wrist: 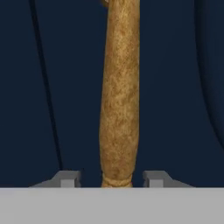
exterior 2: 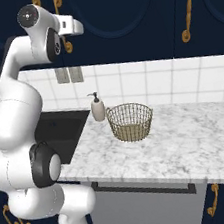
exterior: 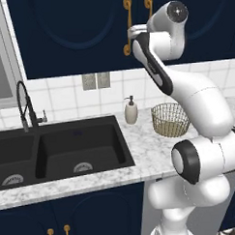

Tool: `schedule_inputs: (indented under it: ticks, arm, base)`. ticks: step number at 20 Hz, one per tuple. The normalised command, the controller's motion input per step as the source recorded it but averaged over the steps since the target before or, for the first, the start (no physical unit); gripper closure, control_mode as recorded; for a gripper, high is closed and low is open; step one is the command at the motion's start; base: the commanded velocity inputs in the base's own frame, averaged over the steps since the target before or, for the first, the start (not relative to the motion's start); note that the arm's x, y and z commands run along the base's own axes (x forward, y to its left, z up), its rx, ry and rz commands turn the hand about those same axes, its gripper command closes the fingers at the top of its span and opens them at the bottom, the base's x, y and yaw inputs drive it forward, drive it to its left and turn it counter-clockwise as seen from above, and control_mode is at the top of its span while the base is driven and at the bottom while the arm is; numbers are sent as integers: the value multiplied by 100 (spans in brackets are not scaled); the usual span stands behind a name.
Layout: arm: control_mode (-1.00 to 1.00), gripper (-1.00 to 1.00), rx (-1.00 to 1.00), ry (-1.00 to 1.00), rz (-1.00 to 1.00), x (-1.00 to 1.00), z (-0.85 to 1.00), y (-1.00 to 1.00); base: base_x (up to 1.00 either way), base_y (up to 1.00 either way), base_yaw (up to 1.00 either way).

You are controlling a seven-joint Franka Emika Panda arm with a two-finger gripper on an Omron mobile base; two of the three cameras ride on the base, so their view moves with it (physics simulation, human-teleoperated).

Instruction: Open the cabinet, pick up the bread from the cabinet and place it in the basket. Then move the basket to the dining counter.

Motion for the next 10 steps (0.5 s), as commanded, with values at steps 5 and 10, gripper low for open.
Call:
schedule_inputs:
  ticks: [5,10]
  arm:
    - [-100,100,0,0,0,38,-12,-15]
    - [-100,100,7,-5,0,1,-14,-96]
  base:
    - [0,0,0]
    - [0,0,0]
